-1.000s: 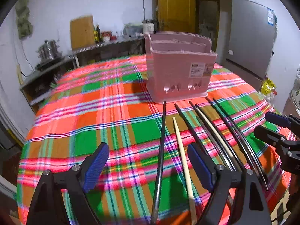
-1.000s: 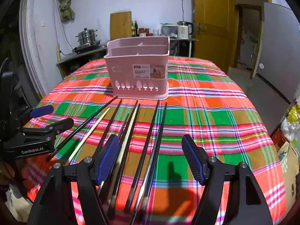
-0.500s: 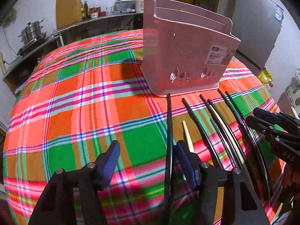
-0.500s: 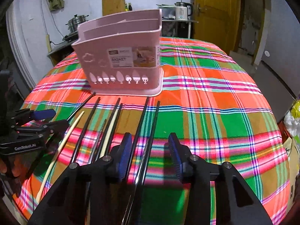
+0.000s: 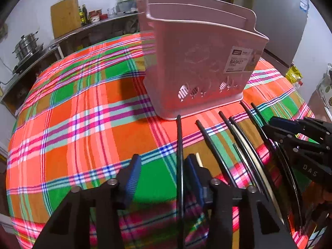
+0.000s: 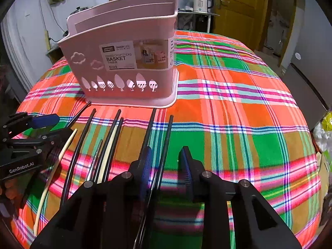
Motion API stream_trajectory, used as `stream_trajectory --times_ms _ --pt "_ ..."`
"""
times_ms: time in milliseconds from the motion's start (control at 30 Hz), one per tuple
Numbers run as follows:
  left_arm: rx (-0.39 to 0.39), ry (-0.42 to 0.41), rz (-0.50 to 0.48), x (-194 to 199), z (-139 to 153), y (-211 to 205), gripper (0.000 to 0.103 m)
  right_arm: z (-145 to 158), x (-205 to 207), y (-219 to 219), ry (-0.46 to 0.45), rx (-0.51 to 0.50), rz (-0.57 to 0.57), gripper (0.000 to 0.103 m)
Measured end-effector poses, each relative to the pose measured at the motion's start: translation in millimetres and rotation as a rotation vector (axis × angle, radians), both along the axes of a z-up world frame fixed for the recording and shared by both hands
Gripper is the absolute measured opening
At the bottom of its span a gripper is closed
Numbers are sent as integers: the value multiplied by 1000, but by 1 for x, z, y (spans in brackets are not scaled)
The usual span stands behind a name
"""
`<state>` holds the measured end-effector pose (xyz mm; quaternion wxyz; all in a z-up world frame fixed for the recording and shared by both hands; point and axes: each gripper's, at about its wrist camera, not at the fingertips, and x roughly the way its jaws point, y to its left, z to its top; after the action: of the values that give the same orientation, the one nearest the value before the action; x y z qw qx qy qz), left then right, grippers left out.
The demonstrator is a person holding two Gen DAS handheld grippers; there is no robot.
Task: Organize utensils
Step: 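Close the right tool on a dark chopstick while the left tool grasps another dark chopstick, then lift the held chopsticks upright and carry both tools over the pink basket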
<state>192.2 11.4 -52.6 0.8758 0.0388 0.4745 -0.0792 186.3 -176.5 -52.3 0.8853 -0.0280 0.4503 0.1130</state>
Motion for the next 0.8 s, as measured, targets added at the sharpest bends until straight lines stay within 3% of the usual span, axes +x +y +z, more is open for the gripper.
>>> stream_trajectory --times_ms 233,333,600,800 --pt "14 10 -26 10 2 -7 20 2 12 2 30 -4 13 26" --pt "23 12 -30 12 2 -10 5 3 16 4 36 -4 18 11" --pt "-13 19 -7 9 7 -4 4 5 15 -3 59 48 13 6" --pt "-36 -21 -10 -7 27 0 4 16 6 -7 41 75 15 6"
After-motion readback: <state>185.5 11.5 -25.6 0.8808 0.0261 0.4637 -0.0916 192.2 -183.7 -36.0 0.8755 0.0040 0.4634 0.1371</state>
